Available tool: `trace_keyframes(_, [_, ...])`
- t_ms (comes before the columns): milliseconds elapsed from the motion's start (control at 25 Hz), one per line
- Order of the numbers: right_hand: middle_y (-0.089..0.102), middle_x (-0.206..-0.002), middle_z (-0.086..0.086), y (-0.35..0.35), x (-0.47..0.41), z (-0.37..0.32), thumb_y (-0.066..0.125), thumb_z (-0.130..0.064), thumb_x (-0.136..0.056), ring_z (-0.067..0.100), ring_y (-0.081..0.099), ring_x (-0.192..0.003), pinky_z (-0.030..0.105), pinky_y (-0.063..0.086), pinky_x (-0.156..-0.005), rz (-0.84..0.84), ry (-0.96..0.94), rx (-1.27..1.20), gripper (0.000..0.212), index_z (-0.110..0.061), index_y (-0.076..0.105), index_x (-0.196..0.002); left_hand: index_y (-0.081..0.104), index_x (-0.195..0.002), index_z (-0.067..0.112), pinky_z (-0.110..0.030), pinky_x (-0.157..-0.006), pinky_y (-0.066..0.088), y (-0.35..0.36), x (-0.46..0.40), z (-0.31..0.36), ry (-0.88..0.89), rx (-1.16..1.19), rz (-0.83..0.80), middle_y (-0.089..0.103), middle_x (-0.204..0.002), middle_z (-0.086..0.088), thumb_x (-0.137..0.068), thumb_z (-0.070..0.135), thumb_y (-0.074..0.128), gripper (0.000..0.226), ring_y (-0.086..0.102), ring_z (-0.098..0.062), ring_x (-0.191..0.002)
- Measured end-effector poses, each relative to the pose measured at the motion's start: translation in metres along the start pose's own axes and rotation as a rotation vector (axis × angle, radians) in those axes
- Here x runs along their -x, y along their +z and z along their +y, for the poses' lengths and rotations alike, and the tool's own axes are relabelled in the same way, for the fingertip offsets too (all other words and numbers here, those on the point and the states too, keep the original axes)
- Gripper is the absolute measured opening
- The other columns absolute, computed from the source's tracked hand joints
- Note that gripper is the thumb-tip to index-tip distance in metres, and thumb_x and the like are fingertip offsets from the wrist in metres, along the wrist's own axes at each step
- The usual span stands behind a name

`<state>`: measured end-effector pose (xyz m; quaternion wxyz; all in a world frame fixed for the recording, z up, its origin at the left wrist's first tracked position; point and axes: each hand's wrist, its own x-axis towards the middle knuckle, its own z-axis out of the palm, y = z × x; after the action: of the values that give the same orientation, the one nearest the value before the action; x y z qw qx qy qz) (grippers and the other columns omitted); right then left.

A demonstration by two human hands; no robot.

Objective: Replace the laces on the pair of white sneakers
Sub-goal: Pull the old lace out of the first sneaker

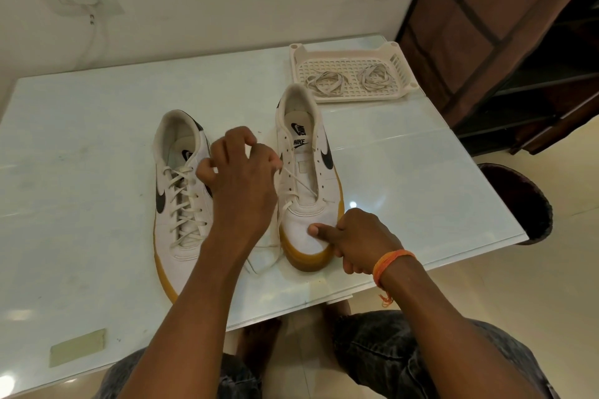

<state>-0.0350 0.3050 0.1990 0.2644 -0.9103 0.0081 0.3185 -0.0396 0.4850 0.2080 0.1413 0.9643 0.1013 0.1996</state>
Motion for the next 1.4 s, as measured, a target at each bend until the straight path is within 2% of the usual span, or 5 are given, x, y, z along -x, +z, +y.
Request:
trace_keyframes(240, [0.065, -0.068, 0.004, -0.007, 0.002, -0.002, 0.065, -0.068, -0.075, 0.019, 0.064, -0.061, 0.038, 0.058, -0.075, 0.111, -0.034, 0.096, 0.055, -0.013, 0.058, -0.075, 0.066, -0.091, 0.02, -0.038, -0.078, 0.018, 0.003, 0.003, 0.007, -0.086, 0.005, -0.02, 0.046, -0.109, -0.005, -0.084, 0.003, 0.065, 0.019, 0.043, -0.025, -0.102])
trace_keyframes(440, [0.065, -0.077, -0.008, -0.022, 0.001, -0.001, 0.075, -0.017, -0.084, 0.011, 0.065, -0.072, 0.037, 0.06, -0.072, 0.455, -0.335, -0.242, 0.007, -0.02, 0.069, -0.088, 0.068, -0.098, 0.02, -0.039, -0.083, 0.022, 0.005, 0.009, 0.017, 0.028, 0.055, -0.026, 0.051, -0.12, -0.006, -0.074, 0.007, 0.067, 0.028, 0.037, -0.024, -0.112])
trace_keyframes(800, [0.073, -0.096, -0.001, -0.007, -0.012, -0.003, 0.066, -0.011, -0.089, 0.004, 0.058, -0.078, 0.006, 0.041, -0.078, 0.53, -0.391, -0.066, 0.013, -0.015, 0.074, -0.099, 0.07, -0.104, 0.024, -0.051, -0.088, 0.033, 0.02, 0.02, 0.033, 0.093, 0.092, -0.128, 0.052, -0.134, -0.007, -0.064, 0.003, 0.079, 0.046, 0.03, -0.027, -0.117])
trace_keyframes(960, [0.074, -0.092, 0.001, -0.003, -0.011, -0.009, 0.068, -0.017, -0.089, 0.014, 0.067, -0.082, 0.025, 0.054, -0.084, 0.555, -0.402, -0.047, 0.01, -0.017, 0.074, -0.098, 0.049, -0.116, 0.03, -0.053, -0.082, 0.04, 0.022, 0.018, 0.033, 0.082, 0.148, -0.102, 0.047, -0.131, -0.006, -0.065, 0.001, 0.079, 0.066, 0.036, -0.03, -0.112])
trace_keyframes(1400, [0.057, -0.097, 0.004, -0.016, -0.012, -0.019, 0.046, -0.019, -0.102, 0.019, 0.054, -0.077, 0.027, 0.049, -0.07, 0.366, -0.587, 0.509, 0.053, -0.031, 0.029, -0.15, 0.074, -0.095, 0.018, -0.039, -0.077, 0.042, 0.016, 0.019, 0.034, -0.003, -0.037, -0.036, 0.059, -0.118, -0.009, -0.082, 0.02, 0.074, 0.013, 0.05, -0.032, -0.106])
